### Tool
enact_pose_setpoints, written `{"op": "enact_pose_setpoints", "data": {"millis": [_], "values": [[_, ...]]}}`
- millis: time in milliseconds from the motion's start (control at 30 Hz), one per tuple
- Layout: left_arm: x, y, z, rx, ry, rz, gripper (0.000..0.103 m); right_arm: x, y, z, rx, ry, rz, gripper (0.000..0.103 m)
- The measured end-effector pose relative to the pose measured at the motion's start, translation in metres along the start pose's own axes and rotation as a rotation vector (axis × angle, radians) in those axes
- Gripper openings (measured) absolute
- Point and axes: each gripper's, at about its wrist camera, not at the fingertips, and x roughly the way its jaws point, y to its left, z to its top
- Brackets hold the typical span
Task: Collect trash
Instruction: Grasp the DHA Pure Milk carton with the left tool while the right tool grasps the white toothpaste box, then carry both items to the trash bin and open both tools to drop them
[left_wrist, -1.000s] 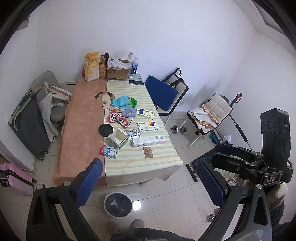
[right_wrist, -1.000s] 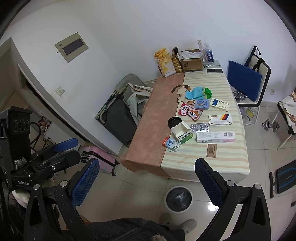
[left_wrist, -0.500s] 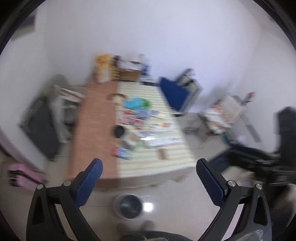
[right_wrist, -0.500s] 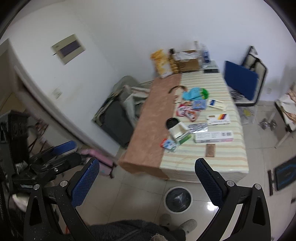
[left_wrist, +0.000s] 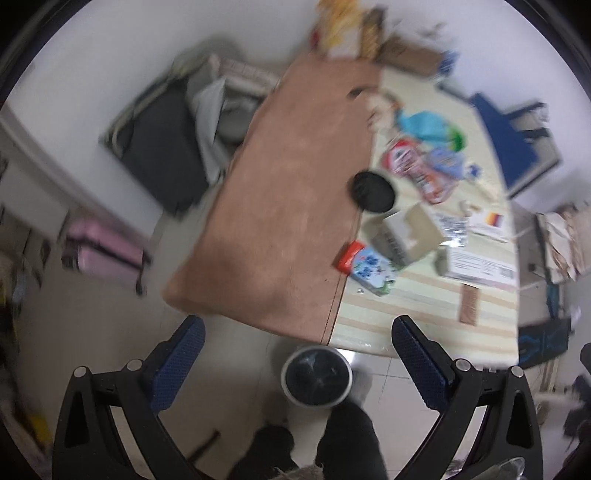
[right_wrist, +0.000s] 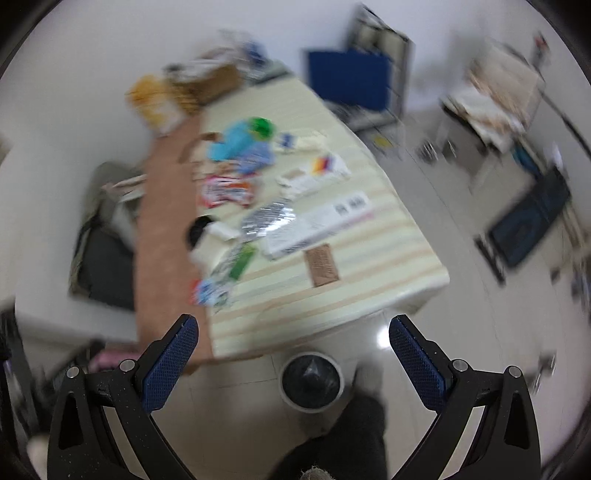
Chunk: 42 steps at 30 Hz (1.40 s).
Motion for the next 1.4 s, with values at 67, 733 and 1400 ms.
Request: {"op": "enact_pose_setpoints", "data": {"millis": [67,733,1400], "values": [[0.041,-0.006,0.010,-0.075,0.094,-0.015,0.103,0.047,-0.018,0.024,0.108,0.053,-0.010,0.103],[0.196,-0.023,0.026,-0.610,0.424,-0.111,0.055,0.312,-0.020,0.139,0.170,0.330,-0.130,0.072],[0.141,-0.071,-0.018,-0.037,0.220,0.184,0.050,0.303,0.009,0.075,-0.257,0.305,-0.241,0.055]]}}
